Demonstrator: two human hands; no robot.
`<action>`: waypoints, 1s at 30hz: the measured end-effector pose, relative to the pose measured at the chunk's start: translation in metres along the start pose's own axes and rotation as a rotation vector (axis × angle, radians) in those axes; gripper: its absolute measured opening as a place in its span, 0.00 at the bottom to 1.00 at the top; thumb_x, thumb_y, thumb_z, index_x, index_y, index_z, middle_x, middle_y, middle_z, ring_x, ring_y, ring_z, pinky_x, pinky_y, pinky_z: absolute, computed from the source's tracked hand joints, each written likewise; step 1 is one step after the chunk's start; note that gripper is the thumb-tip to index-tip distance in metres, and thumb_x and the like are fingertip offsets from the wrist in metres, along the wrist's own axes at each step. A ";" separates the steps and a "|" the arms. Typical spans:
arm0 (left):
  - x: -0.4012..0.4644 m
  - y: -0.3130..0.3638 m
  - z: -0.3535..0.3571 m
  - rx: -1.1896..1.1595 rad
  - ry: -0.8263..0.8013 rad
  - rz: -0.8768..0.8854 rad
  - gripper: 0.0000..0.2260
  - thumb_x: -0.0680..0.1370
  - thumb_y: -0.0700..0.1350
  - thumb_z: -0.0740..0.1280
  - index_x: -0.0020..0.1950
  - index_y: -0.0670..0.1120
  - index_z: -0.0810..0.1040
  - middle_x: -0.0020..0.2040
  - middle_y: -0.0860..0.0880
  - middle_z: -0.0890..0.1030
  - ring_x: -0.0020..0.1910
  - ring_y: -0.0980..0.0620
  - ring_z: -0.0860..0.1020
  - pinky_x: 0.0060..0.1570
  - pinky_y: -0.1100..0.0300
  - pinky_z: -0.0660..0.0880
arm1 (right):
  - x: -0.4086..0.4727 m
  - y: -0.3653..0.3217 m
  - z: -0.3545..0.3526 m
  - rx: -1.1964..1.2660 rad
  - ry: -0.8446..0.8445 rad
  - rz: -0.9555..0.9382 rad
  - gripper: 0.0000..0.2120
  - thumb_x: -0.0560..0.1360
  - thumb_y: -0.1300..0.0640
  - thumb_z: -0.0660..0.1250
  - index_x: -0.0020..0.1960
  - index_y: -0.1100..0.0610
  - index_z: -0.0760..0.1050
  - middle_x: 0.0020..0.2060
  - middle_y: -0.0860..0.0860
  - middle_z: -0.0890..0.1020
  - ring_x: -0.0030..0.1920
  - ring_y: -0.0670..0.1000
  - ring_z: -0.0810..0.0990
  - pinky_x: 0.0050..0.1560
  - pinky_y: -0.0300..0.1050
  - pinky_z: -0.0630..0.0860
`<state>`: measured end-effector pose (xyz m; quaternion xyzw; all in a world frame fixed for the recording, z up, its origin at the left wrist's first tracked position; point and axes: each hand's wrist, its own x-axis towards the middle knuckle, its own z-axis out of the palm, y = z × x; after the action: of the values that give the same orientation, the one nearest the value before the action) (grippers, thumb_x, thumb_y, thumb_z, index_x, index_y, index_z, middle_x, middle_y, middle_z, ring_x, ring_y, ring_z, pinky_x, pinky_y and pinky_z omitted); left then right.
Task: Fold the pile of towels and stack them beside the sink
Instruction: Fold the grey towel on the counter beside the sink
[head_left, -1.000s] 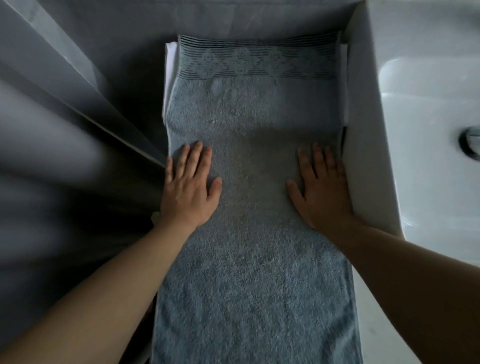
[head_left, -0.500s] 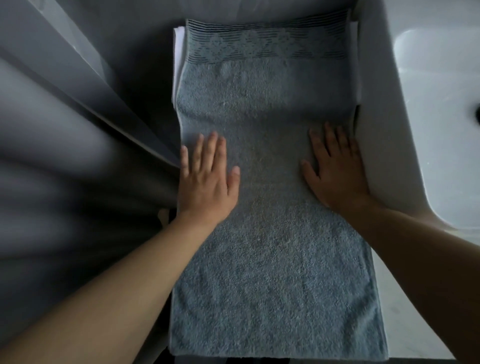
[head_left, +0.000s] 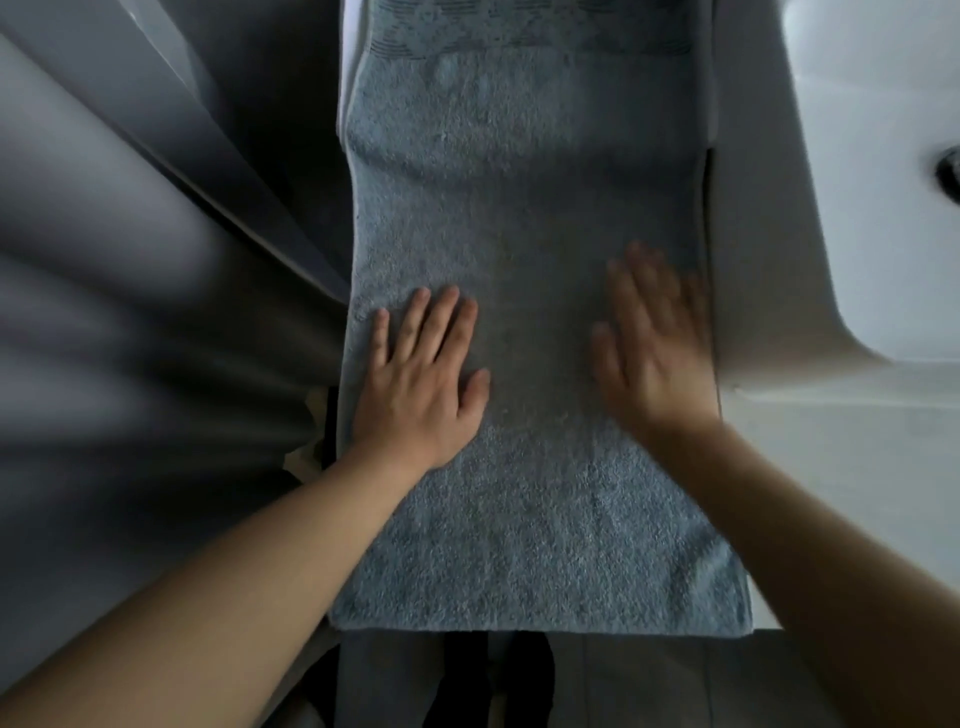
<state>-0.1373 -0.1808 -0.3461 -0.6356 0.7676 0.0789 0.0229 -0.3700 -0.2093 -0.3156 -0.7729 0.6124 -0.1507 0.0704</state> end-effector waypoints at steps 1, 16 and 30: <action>0.000 0.001 -0.001 -0.001 0.006 -0.001 0.32 0.81 0.60 0.45 0.82 0.48 0.48 0.82 0.49 0.47 0.81 0.47 0.43 0.77 0.40 0.43 | -0.023 -0.007 0.000 0.008 -0.058 -0.020 0.28 0.80 0.47 0.52 0.76 0.59 0.63 0.75 0.58 0.63 0.76 0.58 0.60 0.75 0.59 0.52; -0.058 0.036 -0.005 -0.056 0.071 0.004 0.31 0.82 0.59 0.42 0.82 0.45 0.47 0.82 0.48 0.46 0.81 0.46 0.43 0.77 0.42 0.40 | -0.101 -0.023 -0.011 -0.075 -0.211 0.035 0.29 0.81 0.41 0.42 0.79 0.52 0.51 0.79 0.52 0.50 0.79 0.54 0.47 0.77 0.57 0.42; -0.182 0.001 0.006 -1.108 0.201 -1.072 0.29 0.79 0.51 0.60 0.79 0.43 0.59 0.77 0.40 0.64 0.74 0.43 0.64 0.73 0.49 0.62 | -0.226 -0.001 -0.037 0.145 0.013 0.861 0.25 0.77 0.52 0.58 0.72 0.57 0.61 0.70 0.60 0.62 0.70 0.57 0.57 0.72 0.54 0.53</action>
<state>-0.1041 -0.0031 -0.3268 -0.8430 0.2023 0.3710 -0.3328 -0.4265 0.0121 -0.3134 -0.4393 0.8670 -0.1552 0.1769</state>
